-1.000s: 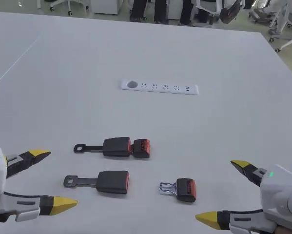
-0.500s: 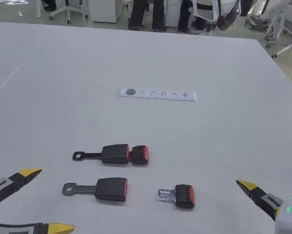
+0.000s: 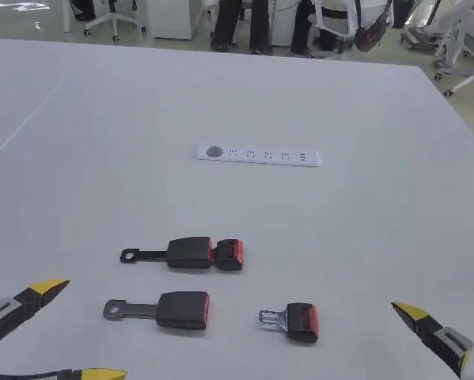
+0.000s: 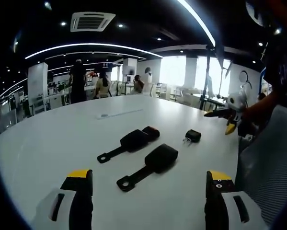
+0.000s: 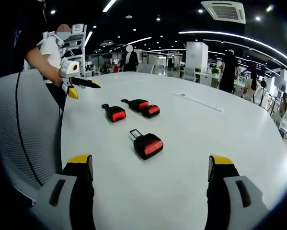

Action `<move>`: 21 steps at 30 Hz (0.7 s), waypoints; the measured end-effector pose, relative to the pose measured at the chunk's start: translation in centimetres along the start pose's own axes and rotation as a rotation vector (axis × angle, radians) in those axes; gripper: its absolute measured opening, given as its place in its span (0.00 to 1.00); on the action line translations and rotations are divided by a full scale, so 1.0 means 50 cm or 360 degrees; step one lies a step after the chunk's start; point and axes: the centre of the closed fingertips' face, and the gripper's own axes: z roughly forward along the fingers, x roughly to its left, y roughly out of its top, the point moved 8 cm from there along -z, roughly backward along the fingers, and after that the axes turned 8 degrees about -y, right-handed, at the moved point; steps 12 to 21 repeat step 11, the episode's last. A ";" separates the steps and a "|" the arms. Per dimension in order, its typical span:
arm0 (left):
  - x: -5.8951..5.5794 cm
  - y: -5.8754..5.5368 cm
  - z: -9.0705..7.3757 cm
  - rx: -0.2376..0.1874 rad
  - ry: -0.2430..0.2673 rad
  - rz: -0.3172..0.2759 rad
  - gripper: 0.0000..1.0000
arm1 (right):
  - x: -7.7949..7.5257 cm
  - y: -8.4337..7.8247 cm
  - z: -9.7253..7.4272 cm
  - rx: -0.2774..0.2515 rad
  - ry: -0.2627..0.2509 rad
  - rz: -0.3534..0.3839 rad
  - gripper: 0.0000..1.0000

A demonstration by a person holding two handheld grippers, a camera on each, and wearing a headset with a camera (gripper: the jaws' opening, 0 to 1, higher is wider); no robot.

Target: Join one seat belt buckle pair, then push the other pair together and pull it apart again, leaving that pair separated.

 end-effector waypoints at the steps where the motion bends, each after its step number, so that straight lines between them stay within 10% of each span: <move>1: -0.001 -0.003 0.000 0.0007 -0.0002 0.0009 1.00 | 0.001 0.000 0.001 -0.0001 -0.0001 -0.0002 1.00; 21: 0.003 -0.007 -0.007 -0.0021 0.0041 -0.0049 1.00 | 0.001 0.002 0.002 -0.0022 -0.0007 0.0021 1.00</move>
